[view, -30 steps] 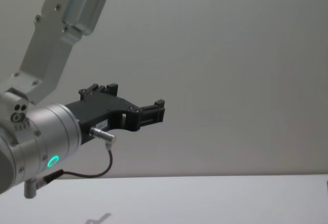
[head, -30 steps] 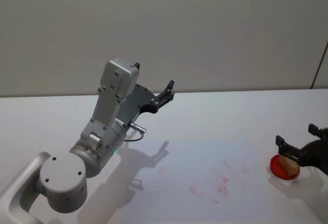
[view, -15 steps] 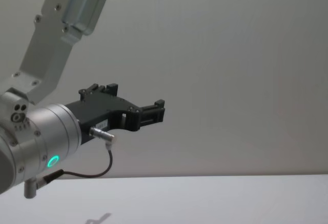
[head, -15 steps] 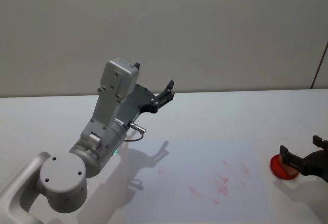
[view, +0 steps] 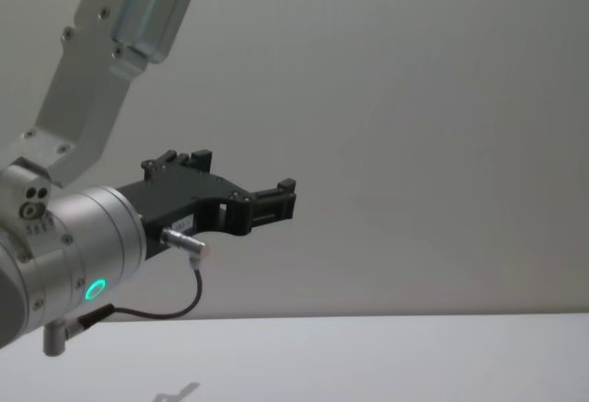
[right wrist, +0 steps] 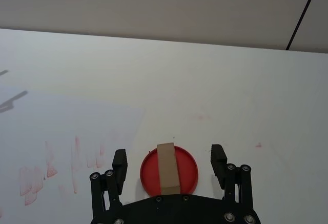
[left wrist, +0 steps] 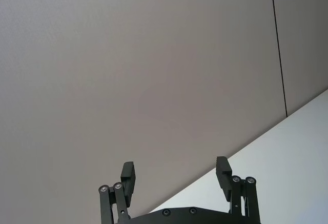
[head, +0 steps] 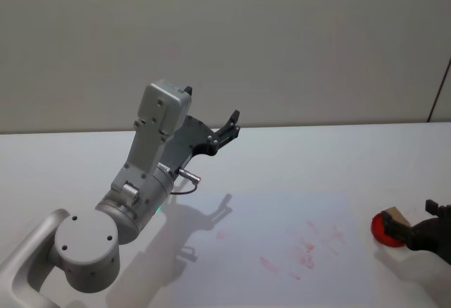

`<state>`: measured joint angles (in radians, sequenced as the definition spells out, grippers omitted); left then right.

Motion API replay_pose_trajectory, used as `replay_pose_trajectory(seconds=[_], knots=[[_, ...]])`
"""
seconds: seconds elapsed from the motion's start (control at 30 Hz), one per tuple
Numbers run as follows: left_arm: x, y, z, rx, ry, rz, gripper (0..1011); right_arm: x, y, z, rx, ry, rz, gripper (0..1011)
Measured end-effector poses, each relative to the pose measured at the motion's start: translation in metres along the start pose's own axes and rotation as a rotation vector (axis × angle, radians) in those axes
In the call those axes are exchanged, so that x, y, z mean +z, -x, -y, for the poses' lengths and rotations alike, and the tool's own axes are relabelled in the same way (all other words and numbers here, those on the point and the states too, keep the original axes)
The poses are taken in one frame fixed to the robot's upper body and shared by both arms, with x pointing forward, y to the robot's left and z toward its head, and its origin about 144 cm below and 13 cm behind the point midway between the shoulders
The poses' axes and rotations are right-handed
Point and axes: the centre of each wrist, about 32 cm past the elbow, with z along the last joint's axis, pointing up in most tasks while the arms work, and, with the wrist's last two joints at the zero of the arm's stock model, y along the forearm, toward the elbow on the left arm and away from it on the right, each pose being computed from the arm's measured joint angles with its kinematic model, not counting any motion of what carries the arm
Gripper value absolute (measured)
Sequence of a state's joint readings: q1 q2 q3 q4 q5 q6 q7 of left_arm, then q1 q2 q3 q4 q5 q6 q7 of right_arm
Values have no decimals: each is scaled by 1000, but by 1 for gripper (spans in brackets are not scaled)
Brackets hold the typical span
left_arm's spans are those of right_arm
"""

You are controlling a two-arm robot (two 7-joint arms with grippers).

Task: Use the one hand to pick up the stamp and affix it onto the A4 paper.

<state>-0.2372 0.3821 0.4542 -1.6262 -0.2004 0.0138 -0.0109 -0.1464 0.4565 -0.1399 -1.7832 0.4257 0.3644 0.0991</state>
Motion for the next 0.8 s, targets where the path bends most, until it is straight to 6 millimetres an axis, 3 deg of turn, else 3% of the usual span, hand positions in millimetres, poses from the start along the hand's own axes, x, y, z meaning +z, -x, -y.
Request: replay_pose_trajectory(seconds=[0.8], knots=[[0,0,0,0,0,0,1001,1,7,-15,-6,37,-23,1001]])
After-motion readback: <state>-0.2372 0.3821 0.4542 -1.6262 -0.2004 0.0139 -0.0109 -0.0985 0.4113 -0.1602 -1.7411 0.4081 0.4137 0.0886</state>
